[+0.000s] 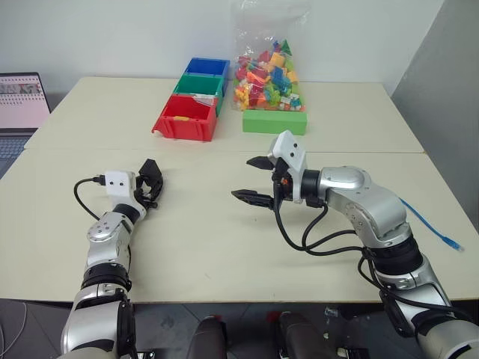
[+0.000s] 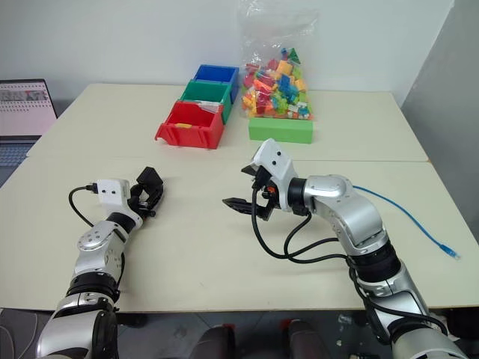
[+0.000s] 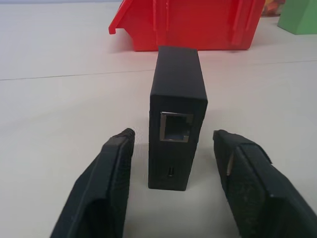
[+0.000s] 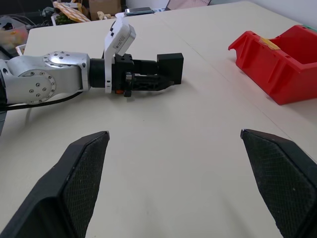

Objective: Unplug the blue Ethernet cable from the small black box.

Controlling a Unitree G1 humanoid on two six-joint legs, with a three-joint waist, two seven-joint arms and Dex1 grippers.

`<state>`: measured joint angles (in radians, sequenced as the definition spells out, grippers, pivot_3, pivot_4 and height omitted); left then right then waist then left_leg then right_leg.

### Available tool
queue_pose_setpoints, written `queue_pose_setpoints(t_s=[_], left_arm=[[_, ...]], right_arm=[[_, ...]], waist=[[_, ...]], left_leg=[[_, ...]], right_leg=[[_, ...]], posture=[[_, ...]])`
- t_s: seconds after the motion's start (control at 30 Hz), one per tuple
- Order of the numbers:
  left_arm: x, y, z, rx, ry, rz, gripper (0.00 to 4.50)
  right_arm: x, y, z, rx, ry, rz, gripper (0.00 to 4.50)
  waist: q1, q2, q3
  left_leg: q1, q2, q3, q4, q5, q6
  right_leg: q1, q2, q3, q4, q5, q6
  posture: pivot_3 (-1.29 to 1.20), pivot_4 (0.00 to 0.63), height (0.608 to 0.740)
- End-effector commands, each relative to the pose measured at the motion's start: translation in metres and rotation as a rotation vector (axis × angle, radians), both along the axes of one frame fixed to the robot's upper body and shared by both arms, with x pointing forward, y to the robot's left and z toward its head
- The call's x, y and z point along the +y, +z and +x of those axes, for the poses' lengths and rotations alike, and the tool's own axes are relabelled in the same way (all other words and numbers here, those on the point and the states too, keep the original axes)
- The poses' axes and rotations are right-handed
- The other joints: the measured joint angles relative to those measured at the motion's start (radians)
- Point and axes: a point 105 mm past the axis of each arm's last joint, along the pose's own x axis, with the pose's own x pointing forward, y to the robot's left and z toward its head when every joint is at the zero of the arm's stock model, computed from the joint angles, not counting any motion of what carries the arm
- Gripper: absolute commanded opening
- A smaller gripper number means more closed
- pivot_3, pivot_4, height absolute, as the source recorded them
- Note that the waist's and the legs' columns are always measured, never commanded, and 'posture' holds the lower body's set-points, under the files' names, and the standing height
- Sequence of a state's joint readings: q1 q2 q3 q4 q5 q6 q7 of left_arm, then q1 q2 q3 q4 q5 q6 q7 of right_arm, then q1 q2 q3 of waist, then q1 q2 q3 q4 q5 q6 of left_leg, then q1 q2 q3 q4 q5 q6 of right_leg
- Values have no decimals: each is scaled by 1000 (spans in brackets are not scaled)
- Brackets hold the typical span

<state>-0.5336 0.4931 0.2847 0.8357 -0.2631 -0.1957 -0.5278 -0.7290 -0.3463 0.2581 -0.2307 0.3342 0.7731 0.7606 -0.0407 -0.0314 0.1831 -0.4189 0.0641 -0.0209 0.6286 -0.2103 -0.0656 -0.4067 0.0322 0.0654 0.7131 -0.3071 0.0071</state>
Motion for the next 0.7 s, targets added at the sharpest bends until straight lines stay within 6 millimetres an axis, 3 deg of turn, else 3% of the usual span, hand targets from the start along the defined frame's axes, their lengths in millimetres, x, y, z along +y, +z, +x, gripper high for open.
queue_pose_setpoints(t_s=[0.03, 0.3, 0.43, 0.53, 0.7], left_arm=[[4, 7, -8, -12, -1, 26, 3589], [14, 10, -49, 97, -13, 181, 3589], [23, 30, -74, 171, -84, 249, 3589], [15, 64, -89, 163, -230, 269, 3589], [11, 92, -100, 183, -323, 318, 3589]], right_arm=[[2, 14, -7, -59, 23, 12, 4500], [-18, -5, -1, -41, -56, -8, 4500], [-48, -8, -3, -29, -86, -17, 4500], [-82, -6, -8, 8, -82, -37, 4500], [-115, 2, -9, 42, -98, -47, 4500]], waist=[[-1, 0, 0], [-14, -1, 0], [-16, -1, 0], [-8, -1, 1], [-9, 0, 2]], left_leg=[[0, 0, 0, 0, 0, 0], [1, 1, -1, -1, 0, 0], [1, 1, -2, -1, 0, 0], [0, 0, -2, -1, 0, 0], [1, 0, -1, -1, 0, 0]], right_leg=[[0, 0, 0, 0, 0, 0], [0, 0, 2, 0, 0, 0], [0, 0, 3, 0, -2, 2], [0, -1, 2, -1, -3, 4], [1, -1, 2, -2, -3, 4]], posture=[[0, 150, 740], [0, 150, 740], [0, 150, 740], [0, 150, 740], [0, 150, 740]])
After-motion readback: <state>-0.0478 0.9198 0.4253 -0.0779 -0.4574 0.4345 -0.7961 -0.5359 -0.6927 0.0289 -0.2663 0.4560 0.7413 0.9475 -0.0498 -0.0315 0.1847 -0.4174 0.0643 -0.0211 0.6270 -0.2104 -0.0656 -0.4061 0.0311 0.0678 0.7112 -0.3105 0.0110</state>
